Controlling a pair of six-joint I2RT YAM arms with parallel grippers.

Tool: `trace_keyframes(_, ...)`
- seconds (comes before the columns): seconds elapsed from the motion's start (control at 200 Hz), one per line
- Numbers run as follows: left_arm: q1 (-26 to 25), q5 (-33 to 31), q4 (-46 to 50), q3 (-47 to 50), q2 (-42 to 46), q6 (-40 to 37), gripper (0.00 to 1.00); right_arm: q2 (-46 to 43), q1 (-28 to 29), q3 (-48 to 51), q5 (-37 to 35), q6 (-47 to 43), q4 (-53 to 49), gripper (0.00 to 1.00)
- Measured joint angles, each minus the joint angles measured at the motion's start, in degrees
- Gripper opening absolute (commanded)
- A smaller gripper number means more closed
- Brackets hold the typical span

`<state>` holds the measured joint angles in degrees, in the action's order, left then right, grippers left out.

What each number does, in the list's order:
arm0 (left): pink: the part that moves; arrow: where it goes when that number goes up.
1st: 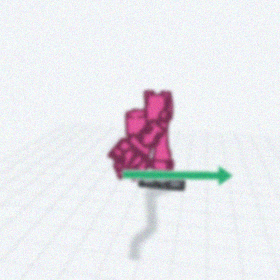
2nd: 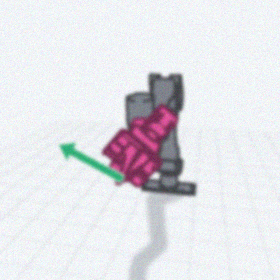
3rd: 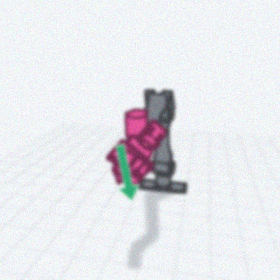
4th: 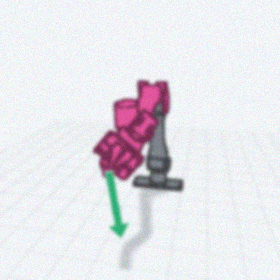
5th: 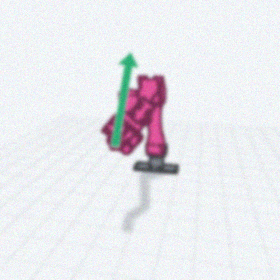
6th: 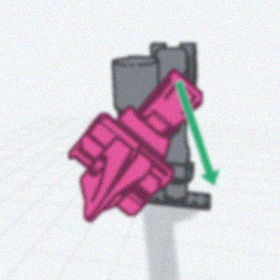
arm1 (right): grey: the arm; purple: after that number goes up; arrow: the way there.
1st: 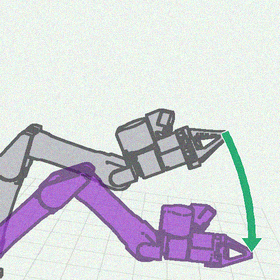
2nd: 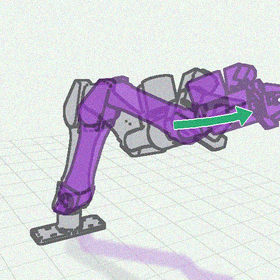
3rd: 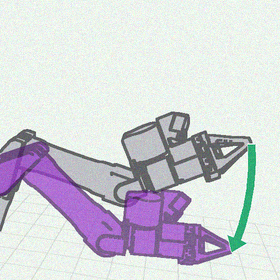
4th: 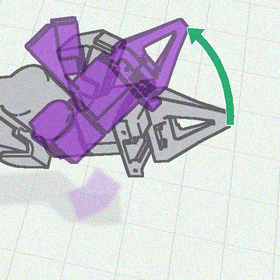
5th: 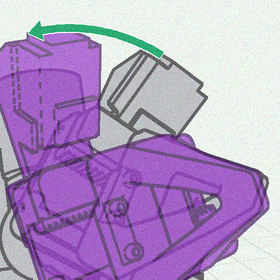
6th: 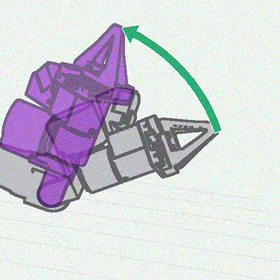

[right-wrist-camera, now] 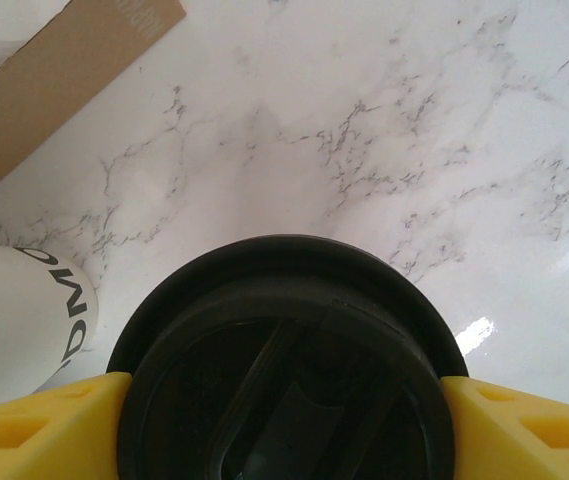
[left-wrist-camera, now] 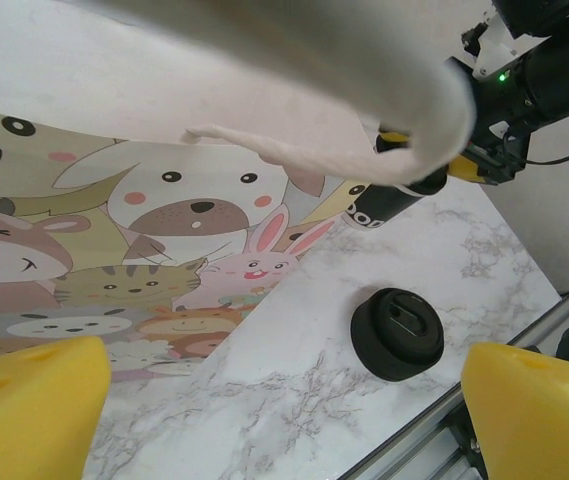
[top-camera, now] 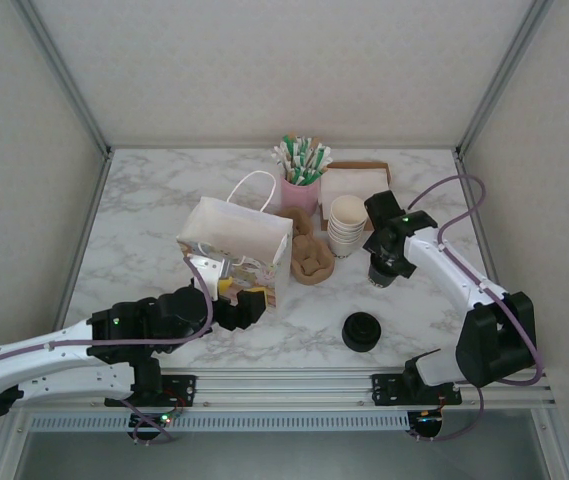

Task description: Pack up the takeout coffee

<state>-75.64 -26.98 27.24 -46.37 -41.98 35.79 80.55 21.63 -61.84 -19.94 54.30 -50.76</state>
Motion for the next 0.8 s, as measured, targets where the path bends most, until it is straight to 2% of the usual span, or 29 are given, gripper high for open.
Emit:
trace_keyframes(0.23,0.0,-1.68,3.89,-4.11,0.04,-0.24,0.91,-0.09,-0.72,-1.77,-1.99,-1.11,-2.95,0.77)
trace_keyframes(0.476,0.0,-5.42,7.37,-8.76,2.32,-0.5,0.9,0.24,-4.17,-5.38,-4.35,-3.02,-2.73,0.79)
trace_keyframes(0.801,0.0,-9.97,11.67,-10.97,3.32,-0.42,0.9,0.96,-8.83,-4.22,-3.74,-4.63,-0.61,0.81)
